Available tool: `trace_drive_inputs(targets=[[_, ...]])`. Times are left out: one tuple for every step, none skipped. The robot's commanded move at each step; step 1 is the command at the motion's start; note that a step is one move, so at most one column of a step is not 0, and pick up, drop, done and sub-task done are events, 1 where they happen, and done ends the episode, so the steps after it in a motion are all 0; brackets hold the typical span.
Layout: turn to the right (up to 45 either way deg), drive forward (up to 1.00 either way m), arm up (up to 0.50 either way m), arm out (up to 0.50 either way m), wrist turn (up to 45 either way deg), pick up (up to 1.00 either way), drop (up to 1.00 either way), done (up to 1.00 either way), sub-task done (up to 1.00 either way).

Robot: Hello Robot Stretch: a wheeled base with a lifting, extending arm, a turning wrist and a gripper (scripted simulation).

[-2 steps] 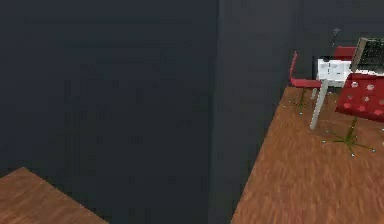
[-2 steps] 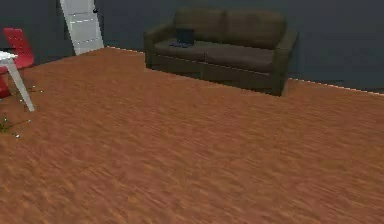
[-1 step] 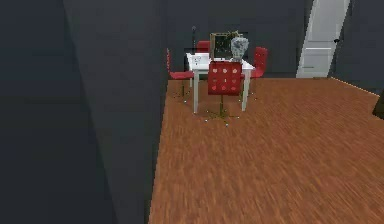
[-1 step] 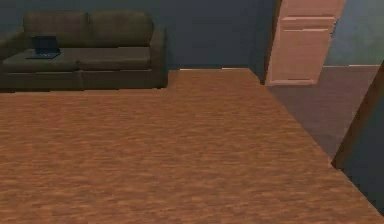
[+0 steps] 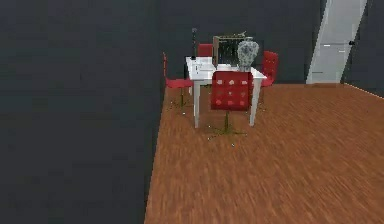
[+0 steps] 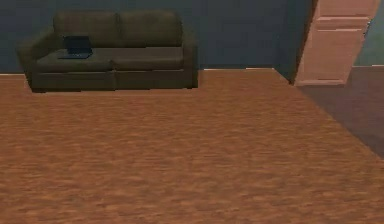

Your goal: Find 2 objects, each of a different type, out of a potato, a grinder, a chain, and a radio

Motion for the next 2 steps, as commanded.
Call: trace_drive_inputs(targets=[[-3.0, 0.0, 0.0, 0.0, 0.0, 0.0, 0.0, 0.0, 0.0], [0.0, 1.0, 0.0, 0.0, 0.0, 0.0, 0.0, 0.0, 0.0]])
